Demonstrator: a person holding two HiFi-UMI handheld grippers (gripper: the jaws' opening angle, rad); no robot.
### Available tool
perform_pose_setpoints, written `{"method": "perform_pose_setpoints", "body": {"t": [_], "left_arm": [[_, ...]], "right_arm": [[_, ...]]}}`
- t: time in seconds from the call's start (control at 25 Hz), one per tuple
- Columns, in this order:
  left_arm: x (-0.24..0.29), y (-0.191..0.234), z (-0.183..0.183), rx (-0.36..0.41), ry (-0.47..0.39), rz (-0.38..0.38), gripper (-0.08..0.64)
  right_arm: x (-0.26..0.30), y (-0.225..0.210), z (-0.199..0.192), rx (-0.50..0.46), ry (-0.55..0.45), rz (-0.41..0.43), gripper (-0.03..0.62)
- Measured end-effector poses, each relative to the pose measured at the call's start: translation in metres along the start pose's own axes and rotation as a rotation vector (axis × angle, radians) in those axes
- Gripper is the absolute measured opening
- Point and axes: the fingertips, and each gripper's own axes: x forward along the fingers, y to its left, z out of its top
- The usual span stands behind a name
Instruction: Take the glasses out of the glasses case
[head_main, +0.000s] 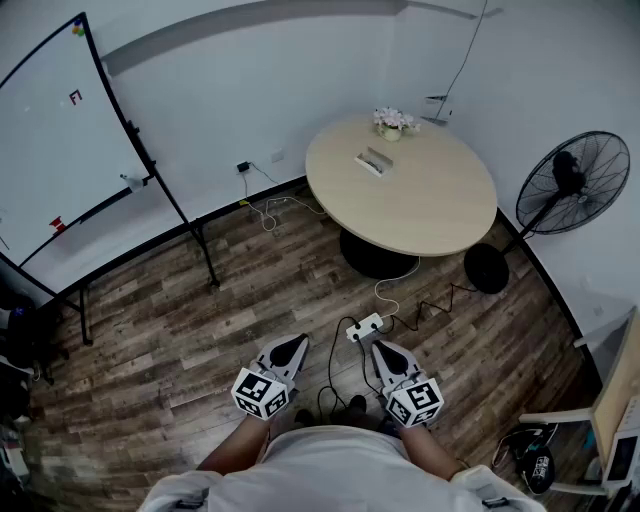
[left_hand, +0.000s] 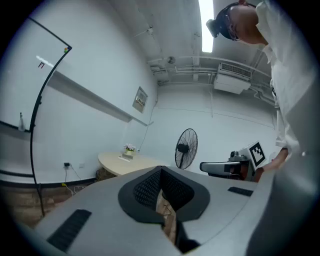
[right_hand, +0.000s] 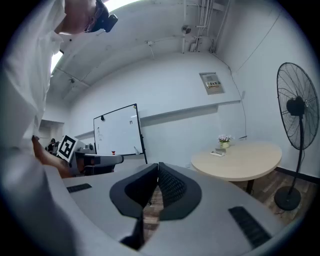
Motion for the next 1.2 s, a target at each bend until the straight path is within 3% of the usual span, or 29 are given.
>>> {"method": "perform_pose_setpoints", "body": {"t": [0.12, 0.24, 0.52, 0.76, 1.0, 1.2], "left_arm": [[-0.018, -0.004, -0.025, -0.040, 0.040, -0.042, 0.011], [-0.034, -0.021, -0.046, -0.011, 0.096, -0.094, 0.011], [-0.040, -0.046, -0.046, -0.026, 0.142, -0.129, 0.011], [-0.025, -0.106, -0.040, 0.095, 0.205, -0.231, 0.011], [0.003, -0.138, -0.032, 0.030, 0.123, -0.277, 0.011], [0.015, -0.148, -0.023, 0.010, 0.075, -0.268, 0.011]], "right_arm": [[0.010, 0.019, -0.008, 0.007, -0.005, -0.016, 0.023], [0.013, 0.039, -0.016, 0.025, -0.003, -0.012, 0.023], [-0.006, 0.045, -0.010, 0.038, -0.022, 0.028, 0.025], [-0.040, 0.021, 0.010, -0.006, -0.081, -0.026, 0.026], [-0.070, -0.001, 0.007, -0.031, -0.091, -0.016, 0.028], [-0.085, -0.025, 0.008, -0.039, -0.104, -0.015, 0.028]]}}
